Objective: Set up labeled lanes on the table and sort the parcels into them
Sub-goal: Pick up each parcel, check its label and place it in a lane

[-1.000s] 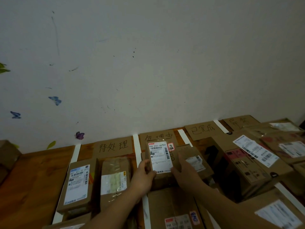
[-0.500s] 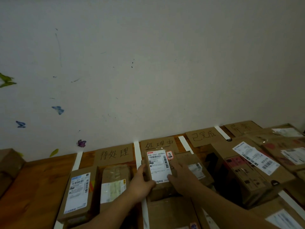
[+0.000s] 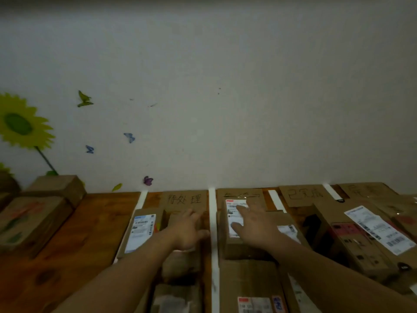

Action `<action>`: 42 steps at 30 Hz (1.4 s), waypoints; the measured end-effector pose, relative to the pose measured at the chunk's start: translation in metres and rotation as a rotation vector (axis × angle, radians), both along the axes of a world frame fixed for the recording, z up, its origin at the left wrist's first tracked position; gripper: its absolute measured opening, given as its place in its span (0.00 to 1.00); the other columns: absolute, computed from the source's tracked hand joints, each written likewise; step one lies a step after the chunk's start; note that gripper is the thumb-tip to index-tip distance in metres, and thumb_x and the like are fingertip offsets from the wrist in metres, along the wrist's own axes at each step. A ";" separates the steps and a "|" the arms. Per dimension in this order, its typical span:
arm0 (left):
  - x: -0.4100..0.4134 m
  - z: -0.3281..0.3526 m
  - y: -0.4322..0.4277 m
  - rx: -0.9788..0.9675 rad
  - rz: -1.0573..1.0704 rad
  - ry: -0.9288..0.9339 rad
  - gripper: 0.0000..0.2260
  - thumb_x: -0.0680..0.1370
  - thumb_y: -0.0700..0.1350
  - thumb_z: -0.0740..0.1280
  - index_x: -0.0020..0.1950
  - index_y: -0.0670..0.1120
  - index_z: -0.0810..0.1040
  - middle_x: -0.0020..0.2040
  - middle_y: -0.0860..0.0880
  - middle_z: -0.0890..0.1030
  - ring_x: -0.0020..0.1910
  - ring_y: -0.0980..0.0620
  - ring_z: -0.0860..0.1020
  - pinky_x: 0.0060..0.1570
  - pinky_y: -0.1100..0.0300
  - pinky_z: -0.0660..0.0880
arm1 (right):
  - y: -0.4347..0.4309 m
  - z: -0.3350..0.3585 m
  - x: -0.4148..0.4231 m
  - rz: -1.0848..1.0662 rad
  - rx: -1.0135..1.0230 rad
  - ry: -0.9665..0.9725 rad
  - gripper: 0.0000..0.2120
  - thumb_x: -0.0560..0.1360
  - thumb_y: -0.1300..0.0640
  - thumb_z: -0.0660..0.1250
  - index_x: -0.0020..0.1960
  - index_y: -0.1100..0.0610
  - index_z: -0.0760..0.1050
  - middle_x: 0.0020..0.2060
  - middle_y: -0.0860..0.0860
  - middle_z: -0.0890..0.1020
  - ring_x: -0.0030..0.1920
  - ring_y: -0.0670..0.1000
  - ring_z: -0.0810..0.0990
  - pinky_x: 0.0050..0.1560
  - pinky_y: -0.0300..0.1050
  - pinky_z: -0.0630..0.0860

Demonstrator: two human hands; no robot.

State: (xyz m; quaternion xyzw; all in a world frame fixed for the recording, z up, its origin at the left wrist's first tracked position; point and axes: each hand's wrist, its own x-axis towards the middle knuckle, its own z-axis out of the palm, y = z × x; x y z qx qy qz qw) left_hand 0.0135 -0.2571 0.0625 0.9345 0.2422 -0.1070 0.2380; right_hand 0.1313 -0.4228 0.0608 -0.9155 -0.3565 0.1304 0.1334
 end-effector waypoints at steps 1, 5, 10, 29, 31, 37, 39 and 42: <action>-0.016 0.004 0.014 0.022 0.022 0.006 0.33 0.78 0.57 0.60 0.78 0.54 0.47 0.78 0.48 0.45 0.77 0.45 0.45 0.75 0.46 0.48 | 0.010 0.009 -0.010 0.031 0.002 -0.013 0.29 0.79 0.41 0.57 0.77 0.48 0.55 0.77 0.51 0.54 0.77 0.55 0.51 0.74 0.55 0.52; -0.095 0.012 0.078 0.122 0.127 0.020 0.34 0.77 0.58 0.62 0.78 0.53 0.50 0.78 0.46 0.49 0.77 0.44 0.46 0.75 0.50 0.48 | 0.066 0.022 -0.055 0.154 -0.001 -0.004 0.28 0.79 0.41 0.56 0.76 0.51 0.59 0.76 0.54 0.57 0.75 0.56 0.55 0.73 0.53 0.56; -0.222 0.028 0.154 0.188 0.264 0.071 0.32 0.79 0.56 0.60 0.78 0.51 0.47 0.78 0.44 0.47 0.77 0.44 0.44 0.74 0.54 0.46 | 0.162 0.024 -0.139 0.267 -0.010 0.002 0.29 0.78 0.41 0.57 0.75 0.53 0.60 0.74 0.55 0.63 0.73 0.58 0.60 0.72 0.53 0.59; -0.497 0.013 0.389 -0.040 0.660 0.041 0.33 0.77 0.57 0.63 0.78 0.54 0.50 0.78 0.46 0.46 0.77 0.43 0.45 0.74 0.49 0.50 | 0.450 -0.006 -0.361 0.502 -0.135 0.114 0.30 0.79 0.42 0.58 0.77 0.53 0.56 0.73 0.58 0.63 0.72 0.57 0.62 0.69 0.45 0.61; -0.489 0.002 0.413 -0.048 0.671 0.066 0.33 0.77 0.57 0.63 0.78 0.54 0.50 0.78 0.46 0.46 0.77 0.43 0.45 0.74 0.49 0.49 | 0.478 -0.014 -0.358 0.513 -0.116 0.133 0.29 0.80 0.43 0.57 0.77 0.52 0.56 0.73 0.57 0.64 0.72 0.56 0.63 0.68 0.42 0.62; -0.455 -0.028 0.488 -0.085 0.632 0.158 0.33 0.78 0.57 0.62 0.78 0.53 0.49 0.78 0.45 0.46 0.77 0.43 0.45 0.74 0.49 0.48 | 0.547 -0.057 -0.347 0.371 -0.127 0.327 0.32 0.79 0.44 0.60 0.78 0.53 0.52 0.75 0.56 0.57 0.72 0.56 0.62 0.70 0.49 0.63; -0.443 -0.040 0.510 -0.089 0.603 0.179 0.34 0.78 0.57 0.62 0.78 0.53 0.49 0.78 0.45 0.46 0.77 0.43 0.45 0.74 0.49 0.48 | 0.560 -0.069 -0.345 0.296 -0.135 0.421 0.36 0.78 0.45 0.62 0.78 0.52 0.47 0.76 0.57 0.54 0.73 0.58 0.62 0.69 0.51 0.67; -0.426 -0.059 0.541 -0.080 0.546 0.211 0.33 0.77 0.58 0.63 0.77 0.53 0.50 0.78 0.43 0.47 0.77 0.42 0.46 0.74 0.49 0.50 | 0.576 -0.089 -0.343 0.208 -0.098 0.513 0.41 0.76 0.44 0.64 0.78 0.48 0.41 0.76 0.58 0.54 0.72 0.60 0.64 0.68 0.55 0.69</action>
